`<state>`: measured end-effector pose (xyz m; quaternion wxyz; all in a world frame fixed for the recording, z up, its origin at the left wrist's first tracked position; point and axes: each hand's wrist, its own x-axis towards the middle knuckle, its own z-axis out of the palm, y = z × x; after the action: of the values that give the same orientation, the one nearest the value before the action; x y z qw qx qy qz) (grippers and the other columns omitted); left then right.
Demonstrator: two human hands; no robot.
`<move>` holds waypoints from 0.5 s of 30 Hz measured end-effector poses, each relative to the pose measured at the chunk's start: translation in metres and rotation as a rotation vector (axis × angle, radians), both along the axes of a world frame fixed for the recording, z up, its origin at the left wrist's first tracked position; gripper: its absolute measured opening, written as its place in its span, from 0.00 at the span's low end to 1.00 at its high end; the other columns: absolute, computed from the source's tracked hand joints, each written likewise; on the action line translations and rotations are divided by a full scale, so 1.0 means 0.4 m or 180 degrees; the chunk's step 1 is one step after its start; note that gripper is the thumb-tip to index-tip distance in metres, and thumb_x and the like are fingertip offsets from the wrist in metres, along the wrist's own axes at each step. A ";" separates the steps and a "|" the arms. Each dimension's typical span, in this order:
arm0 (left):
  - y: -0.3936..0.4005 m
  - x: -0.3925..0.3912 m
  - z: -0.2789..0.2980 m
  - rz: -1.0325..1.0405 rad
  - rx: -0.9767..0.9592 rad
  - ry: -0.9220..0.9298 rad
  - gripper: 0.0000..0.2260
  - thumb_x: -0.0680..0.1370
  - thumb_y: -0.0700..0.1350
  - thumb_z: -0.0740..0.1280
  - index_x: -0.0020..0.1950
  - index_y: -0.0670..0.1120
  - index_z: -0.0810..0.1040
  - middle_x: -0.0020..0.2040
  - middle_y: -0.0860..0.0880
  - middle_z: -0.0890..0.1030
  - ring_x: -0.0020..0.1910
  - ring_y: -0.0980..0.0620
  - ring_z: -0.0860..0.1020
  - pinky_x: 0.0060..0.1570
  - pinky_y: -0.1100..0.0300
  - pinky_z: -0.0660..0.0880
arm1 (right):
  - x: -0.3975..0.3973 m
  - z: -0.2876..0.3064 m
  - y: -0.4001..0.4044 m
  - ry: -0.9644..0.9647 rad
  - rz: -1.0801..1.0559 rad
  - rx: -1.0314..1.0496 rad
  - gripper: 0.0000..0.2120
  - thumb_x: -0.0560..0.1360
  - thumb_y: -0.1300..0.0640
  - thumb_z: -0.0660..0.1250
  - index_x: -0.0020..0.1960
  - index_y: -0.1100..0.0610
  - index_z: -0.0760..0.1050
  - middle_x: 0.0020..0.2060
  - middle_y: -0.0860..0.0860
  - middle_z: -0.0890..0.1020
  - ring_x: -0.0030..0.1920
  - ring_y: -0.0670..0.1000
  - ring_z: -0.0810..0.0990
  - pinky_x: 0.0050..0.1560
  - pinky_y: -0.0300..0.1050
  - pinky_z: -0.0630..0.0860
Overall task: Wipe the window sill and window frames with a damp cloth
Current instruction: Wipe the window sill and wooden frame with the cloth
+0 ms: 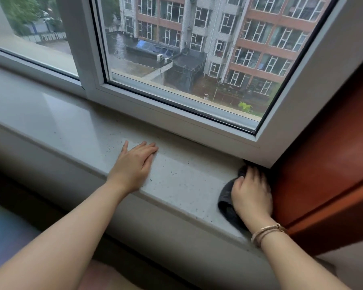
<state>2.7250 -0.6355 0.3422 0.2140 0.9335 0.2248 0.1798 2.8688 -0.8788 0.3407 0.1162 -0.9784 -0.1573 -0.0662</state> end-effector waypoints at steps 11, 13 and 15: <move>0.003 -0.003 -0.006 0.0001 0.0089 0.0098 0.18 0.83 0.47 0.51 0.71 0.51 0.69 0.73 0.55 0.68 0.74 0.56 0.61 0.75 0.51 0.41 | -0.122 0.027 -0.070 0.0313 0.0844 -0.0489 0.34 0.77 0.44 0.48 0.77 0.60 0.46 0.77 0.57 0.47 0.76 0.56 0.44 0.76 0.51 0.44; 0.003 -0.003 -0.005 -0.0008 0.0125 0.0126 0.18 0.83 0.47 0.50 0.72 0.51 0.68 0.73 0.55 0.67 0.74 0.56 0.60 0.75 0.51 0.40 | -0.147 0.034 -0.094 0.0351 0.1084 -0.0399 0.38 0.73 0.38 0.41 0.78 0.57 0.43 0.77 0.54 0.42 0.76 0.53 0.38 0.75 0.50 0.40; 0.005 -0.003 -0.004 -0.0005 0.0140 0.0128 0.18 0.83 0.47 0.50 0.72 0.51 0.68 0.73 0.55 0.67 0.74 0.56 0.60 0.75 0.51 0.40 | -0.146 0.042 -0.104 0.0463 0.1257 -0.0436 0.44 0.69 0.31 0.35 0.78 0.54 0.39 0.76 0.52 0.38 0.75 0.52 0.34 0.75 0.49 0.38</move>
<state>2.7238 -0.6336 0.3406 0.1890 0.9415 0.2243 0.1657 2.8105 -0.9205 0.3577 0.0712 -0.9364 -0.3412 0.0394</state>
